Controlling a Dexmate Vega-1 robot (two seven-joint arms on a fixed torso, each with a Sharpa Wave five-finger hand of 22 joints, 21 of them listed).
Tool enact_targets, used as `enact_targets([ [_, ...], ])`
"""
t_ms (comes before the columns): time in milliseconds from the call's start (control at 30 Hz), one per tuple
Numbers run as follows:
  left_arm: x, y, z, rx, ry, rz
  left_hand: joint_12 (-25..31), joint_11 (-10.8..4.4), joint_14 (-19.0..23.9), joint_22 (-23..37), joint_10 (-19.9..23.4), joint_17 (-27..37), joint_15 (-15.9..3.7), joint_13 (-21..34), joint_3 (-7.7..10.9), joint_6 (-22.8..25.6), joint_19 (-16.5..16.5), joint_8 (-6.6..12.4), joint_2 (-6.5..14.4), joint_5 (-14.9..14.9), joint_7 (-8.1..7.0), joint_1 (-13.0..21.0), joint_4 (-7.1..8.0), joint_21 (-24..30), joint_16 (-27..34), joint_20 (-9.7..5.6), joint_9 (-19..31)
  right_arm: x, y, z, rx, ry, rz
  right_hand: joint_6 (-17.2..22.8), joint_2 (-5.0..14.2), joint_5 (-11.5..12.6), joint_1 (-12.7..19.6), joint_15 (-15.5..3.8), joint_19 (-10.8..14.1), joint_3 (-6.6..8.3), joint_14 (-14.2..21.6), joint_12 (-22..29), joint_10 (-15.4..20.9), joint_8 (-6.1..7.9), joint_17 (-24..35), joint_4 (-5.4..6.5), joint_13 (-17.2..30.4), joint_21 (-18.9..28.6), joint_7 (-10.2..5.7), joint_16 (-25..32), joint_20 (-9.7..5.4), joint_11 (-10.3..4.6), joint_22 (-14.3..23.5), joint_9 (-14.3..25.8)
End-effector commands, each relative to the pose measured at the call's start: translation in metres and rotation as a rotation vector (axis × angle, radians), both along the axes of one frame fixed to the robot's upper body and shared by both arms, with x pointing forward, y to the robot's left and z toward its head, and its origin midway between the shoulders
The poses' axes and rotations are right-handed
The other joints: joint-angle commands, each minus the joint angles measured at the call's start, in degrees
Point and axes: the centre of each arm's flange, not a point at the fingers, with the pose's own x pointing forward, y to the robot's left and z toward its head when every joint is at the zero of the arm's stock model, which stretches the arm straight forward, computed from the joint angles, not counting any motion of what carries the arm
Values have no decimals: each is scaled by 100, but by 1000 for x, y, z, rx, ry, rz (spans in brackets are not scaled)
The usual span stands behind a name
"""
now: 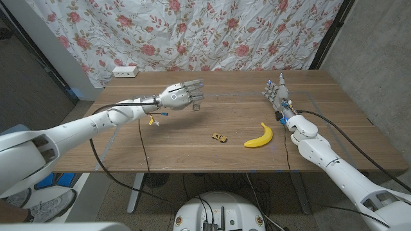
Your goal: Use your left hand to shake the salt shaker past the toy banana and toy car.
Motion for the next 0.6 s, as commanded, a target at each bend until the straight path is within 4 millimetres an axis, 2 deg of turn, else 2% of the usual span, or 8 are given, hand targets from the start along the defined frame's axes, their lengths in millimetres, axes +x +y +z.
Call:
enact_targets([
  [33,-2,-3,2,-60,4,-17,12,8,-13,18,-34,25,-903,20,-23,434,41,19,44,28,-357,13,7,-20,13,23,28,0,0,0,0,0,0,-7,569,38,-32,-201,42,-5,-37,40,-36,19,32,32,20,36,46,22,-3,-2,30,21],
  [433,1,1,24,-88,-25,-4,10,8,-11,18,-51,27,-904,20,-46,419,39,5,44,27,-356,8,17,-22,15,25,29,0,0,0,0,0,0,-3,568,39,-32,-193,43,-6,-40,40,-36,21,32,31,20,37,57,21,-1,0,30,21],
  [600,3,2,29,-162,-9,-15,10,8,-8,18,-57,29,-900,20,-59,417,39,2,45,26,-356,-1,25,-22,17,24,29,0,0,0,0,0,0,-5,568,39,-32,-191,42,-5,-32,42,-31,20,32,31,20,36,56,24,1,-4,30,21],
])
